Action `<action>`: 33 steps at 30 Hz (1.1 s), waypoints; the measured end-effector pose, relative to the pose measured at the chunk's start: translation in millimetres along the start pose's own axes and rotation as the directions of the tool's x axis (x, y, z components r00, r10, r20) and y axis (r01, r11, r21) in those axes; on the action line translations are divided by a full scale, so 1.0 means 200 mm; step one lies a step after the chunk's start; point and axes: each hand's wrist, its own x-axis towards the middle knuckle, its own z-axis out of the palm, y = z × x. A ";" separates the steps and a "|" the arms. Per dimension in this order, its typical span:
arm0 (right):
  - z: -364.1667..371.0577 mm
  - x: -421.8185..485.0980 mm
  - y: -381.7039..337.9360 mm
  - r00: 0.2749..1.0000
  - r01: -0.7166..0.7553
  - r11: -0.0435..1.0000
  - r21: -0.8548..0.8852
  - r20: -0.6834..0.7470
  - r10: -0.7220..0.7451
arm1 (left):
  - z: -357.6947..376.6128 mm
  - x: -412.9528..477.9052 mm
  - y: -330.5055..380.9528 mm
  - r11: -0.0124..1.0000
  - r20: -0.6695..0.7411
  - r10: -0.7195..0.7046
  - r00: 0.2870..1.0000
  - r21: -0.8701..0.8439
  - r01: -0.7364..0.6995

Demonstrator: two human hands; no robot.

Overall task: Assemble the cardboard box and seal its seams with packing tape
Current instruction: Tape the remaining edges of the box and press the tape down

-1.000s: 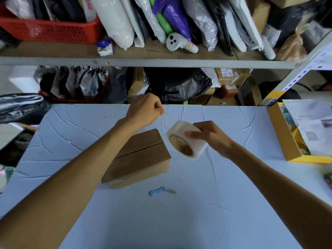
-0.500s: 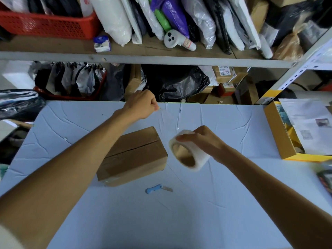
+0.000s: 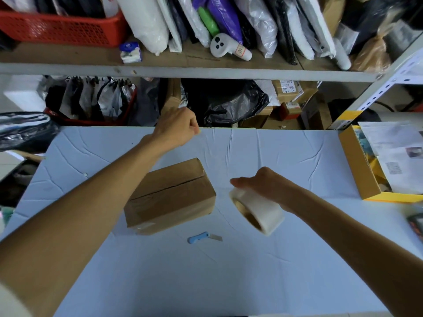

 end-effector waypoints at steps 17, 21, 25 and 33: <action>0.23 -0.06 0.03 0.996 -0.093 0.978 0.187 0.033 0.089 | 0.17 0.02 -0.16 0.998 0.268 -0.007 0.963 -0.065 0.025; 0.26 -0.05 0.02 0.995 -0.102 0.979 0.175 0.035 0.097 | 0.19 0.04 -0.18 0.998 0.274 -0.001 0.962 -0.066 0.020; 0.28 -0.03 0.01 0.994 -0.108 0.979 0.170 0.026 0.105 | 0.21 0.05 -0.20 0.998 0.294 0.002 0.956 -0.064 0.017; 0.31 0.02 0.04 0.993 -0.122 0.986 0.110 0.019 0.121 | 0.23 0.06 -0.22 0.995 0.383 -0.032 0.923 -0.072 0.064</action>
